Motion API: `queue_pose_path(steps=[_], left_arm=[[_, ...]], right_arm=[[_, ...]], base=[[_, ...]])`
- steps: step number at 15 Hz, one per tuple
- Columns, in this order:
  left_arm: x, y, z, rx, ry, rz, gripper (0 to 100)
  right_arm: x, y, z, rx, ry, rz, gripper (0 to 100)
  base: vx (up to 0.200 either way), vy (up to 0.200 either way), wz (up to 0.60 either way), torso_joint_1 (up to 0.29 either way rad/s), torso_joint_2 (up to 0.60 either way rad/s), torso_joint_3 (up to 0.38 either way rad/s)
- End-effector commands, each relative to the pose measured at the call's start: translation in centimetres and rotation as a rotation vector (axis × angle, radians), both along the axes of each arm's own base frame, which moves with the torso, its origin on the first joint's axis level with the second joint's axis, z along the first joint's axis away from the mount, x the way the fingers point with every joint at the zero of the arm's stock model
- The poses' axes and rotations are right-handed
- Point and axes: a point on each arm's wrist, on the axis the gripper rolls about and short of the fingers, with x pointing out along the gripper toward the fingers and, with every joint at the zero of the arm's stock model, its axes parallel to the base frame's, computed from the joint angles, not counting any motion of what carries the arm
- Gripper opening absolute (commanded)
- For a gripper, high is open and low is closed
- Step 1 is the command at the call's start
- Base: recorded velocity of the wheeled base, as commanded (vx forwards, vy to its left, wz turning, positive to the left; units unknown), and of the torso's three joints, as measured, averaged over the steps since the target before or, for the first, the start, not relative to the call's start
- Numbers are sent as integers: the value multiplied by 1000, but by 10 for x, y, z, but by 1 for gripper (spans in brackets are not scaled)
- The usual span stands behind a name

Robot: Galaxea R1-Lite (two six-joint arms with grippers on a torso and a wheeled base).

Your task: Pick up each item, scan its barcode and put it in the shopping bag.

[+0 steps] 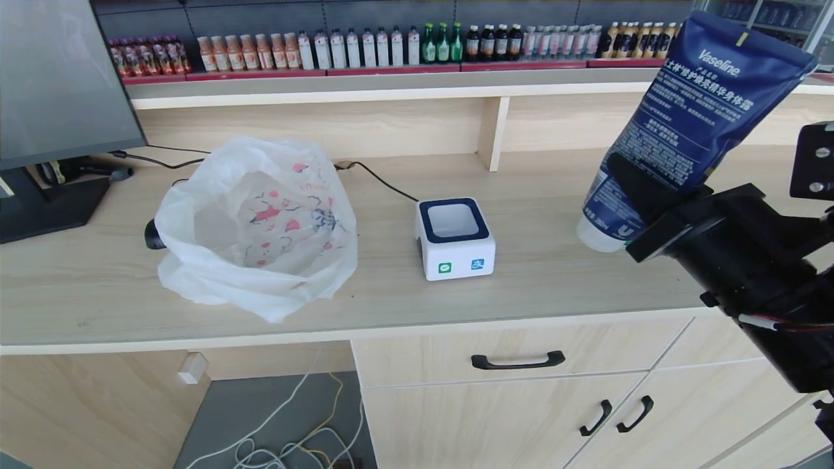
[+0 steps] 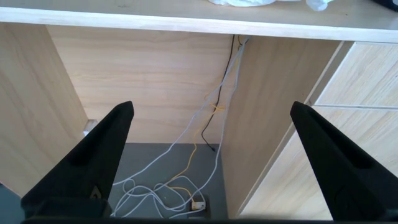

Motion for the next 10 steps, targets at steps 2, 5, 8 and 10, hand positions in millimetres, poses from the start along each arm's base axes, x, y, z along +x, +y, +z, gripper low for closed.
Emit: queue_pose_path(steps=[2,5,8,10], left_arm=[[0,0,0,-3,-2,-1,100],[0,0,0,-4,-1,1,100],[0,0,0,-1,-2,-1,100],[0,0,0,-1,-2,-1,100]], right_arm=[[2,0,-1,0,-1,-4,0],[1,2,-4,0,3,5,0],[0,3,0,8,-1,10,0],[3,11,7,12,-9,40,0]], base=[[0,200,0,0,-5,7],[0,200,0,6,1,4],[0,133,0,3,2,0],[0,0,0,0,0,0]])
